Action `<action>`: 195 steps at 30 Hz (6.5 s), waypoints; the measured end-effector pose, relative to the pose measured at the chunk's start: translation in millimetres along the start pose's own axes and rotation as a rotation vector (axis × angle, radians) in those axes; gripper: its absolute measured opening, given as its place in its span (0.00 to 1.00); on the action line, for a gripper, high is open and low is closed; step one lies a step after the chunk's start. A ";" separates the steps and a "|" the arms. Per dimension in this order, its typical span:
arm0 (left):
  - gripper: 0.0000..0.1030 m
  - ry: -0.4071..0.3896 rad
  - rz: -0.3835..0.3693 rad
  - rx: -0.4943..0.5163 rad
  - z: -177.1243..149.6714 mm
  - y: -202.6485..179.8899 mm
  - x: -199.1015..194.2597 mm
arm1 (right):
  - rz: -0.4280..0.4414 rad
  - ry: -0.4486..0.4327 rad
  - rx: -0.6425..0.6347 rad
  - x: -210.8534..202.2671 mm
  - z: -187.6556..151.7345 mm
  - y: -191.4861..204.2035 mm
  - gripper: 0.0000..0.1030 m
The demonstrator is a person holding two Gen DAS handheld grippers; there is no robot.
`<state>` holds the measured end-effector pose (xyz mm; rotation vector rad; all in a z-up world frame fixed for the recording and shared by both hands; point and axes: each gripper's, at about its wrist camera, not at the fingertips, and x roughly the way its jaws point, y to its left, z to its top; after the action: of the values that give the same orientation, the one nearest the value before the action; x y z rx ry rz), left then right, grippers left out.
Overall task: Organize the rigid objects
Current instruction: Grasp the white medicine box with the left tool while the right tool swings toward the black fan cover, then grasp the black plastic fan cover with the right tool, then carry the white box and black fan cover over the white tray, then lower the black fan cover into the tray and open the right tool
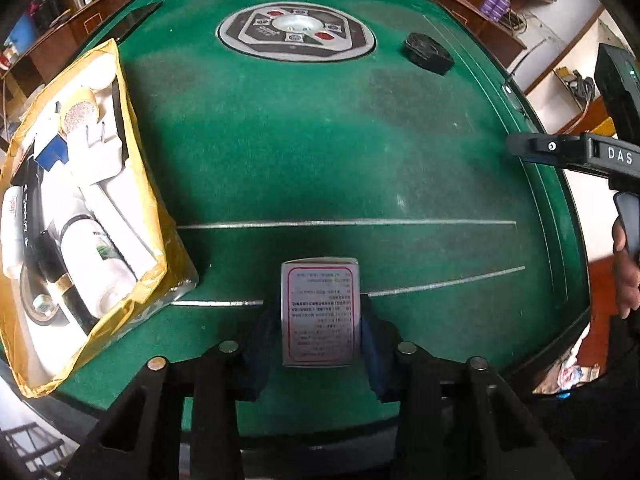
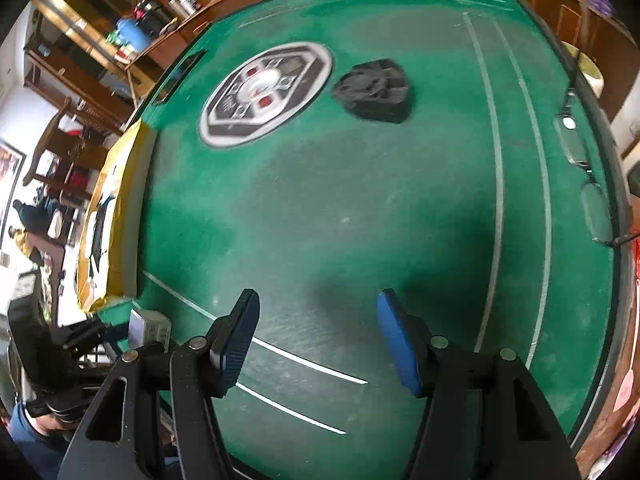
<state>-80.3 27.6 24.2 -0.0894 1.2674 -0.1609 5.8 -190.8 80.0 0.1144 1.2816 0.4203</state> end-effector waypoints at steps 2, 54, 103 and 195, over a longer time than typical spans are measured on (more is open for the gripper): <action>0.38 -0.016 0.017 0.004 1.7 -0.5 -0.2 | -0.009 -0.024 0.013 -5.6 6.5 -6.2 0.62; 0.35 -0.291 0.215 0.133 19.1 -16.8 -24.4 | -0.064 -0.136 -0.141 16.5 38.2 54.3 0.66; 0.35 -0.414 0.327 0.107 1.8 9.0 -69.5 | -0.014 -0.126 -0.286 16.6 14.2 127.0 0.67; 0.36 -0.328 0.295 -0.164 11.1 201.9 -52.8 | 0.003 0.026 -0.458 157.6 102.1 345.3 0.67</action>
<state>-70.6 235.2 45.8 -0.0656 0.9510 0.2059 54.0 199.3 75.4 -0.2763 1.1810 0.7090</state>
